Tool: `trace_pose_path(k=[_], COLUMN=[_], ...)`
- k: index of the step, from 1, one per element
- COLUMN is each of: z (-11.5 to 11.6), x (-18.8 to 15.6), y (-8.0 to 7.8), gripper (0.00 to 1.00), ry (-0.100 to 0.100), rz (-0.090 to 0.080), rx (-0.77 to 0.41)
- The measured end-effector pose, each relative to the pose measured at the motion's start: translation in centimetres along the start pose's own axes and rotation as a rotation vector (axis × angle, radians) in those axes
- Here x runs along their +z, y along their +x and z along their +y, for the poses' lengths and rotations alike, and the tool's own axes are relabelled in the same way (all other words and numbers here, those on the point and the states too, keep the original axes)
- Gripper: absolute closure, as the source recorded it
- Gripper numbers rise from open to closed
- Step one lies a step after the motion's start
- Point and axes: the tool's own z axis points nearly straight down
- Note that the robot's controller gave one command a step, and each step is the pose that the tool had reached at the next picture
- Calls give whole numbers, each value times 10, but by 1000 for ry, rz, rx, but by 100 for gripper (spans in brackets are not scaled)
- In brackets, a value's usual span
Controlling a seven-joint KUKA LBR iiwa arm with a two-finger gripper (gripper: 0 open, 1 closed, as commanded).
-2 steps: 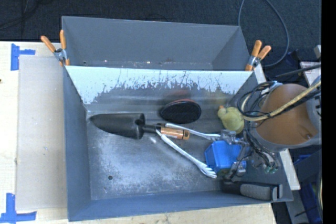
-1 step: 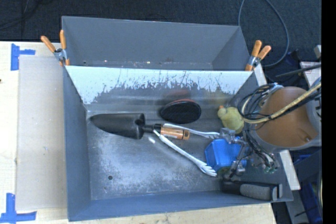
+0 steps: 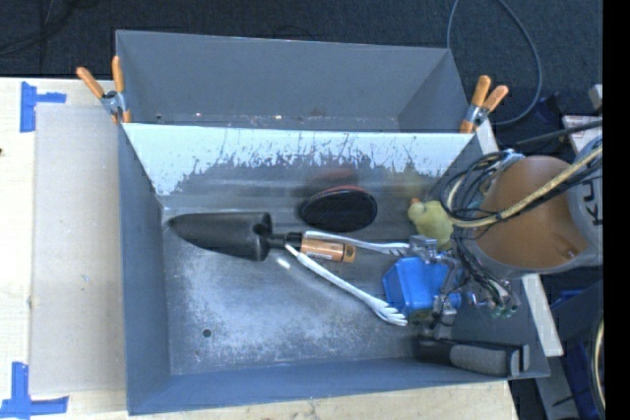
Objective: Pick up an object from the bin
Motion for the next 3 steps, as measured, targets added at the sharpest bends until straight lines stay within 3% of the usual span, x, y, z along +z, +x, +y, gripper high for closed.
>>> trace_pose_path(k=[1,2,3], z=[6,38,36], x=[0,-1,0], y=[1,1,0], gripper=[0,0,0], ry=[5,14,6], rz=[-8,-24,-25], rx=[22,14,33])
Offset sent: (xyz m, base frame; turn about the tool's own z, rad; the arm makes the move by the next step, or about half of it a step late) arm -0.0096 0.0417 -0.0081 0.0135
